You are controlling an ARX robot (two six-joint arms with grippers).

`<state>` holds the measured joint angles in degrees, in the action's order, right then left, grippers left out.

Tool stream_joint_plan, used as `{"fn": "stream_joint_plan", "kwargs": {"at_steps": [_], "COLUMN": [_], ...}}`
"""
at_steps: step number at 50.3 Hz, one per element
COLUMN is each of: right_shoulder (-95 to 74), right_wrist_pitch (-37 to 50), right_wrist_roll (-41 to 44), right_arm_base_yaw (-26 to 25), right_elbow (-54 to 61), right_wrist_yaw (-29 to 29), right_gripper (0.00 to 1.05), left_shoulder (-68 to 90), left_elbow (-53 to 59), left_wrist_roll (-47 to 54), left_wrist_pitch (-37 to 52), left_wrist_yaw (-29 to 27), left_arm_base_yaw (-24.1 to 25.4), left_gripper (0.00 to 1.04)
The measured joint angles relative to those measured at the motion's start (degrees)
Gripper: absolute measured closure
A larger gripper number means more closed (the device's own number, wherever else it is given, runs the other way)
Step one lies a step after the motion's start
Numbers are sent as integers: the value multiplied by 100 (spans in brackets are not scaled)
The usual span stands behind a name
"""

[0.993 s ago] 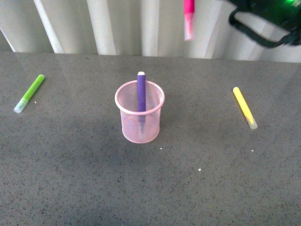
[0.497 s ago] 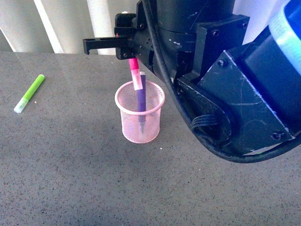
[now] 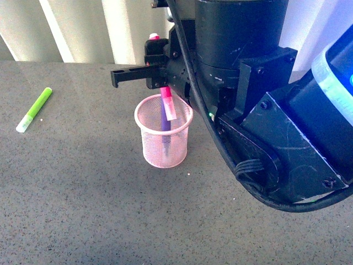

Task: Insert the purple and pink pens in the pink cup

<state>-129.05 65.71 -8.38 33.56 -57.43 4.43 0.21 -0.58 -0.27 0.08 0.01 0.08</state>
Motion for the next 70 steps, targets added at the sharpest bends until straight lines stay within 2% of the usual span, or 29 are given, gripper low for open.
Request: {"fn": "stream_joint_plan", "kwargs": {"at_steps": [20,22,28,42,47,58,65,70], "right_shoulder": [-81,-87,-87,-87,-83,942,2551,3845], "right_wrist_pitch": [55,55,57,57,90,437,627,479], "right_wrist_roll": [-2,0,0,0,-20,74,247,195], "right_arm_base_yaw": [35,35,9,-83,-116,-542,-1226,-1989], "right_elbow": [35,35,35,63,103,957,2059,2964], "right_wrist_yaw": [-96,-118,-133,-170,-170,-28,-92,-413], "right_gripper": [93,87,61,16,5,7,7,7], "left_shoulder": [0,0,0,0,0,0,0,0], "left_elbow": [0,0,0,0,0,0,0,0], "left_wrist_roll": [0,0,0,0,0,0,0,0], "left_wrist_pitch": [0,0,0,0,0,0,0,0], "left_wrist_yaw": [0,0,0,0,0,0,0,0], "left_arm_base_yaw": [0,0,0,0,0,0,0,0], "left_gripper": [7,7,7,7,7,7,7,7]}}
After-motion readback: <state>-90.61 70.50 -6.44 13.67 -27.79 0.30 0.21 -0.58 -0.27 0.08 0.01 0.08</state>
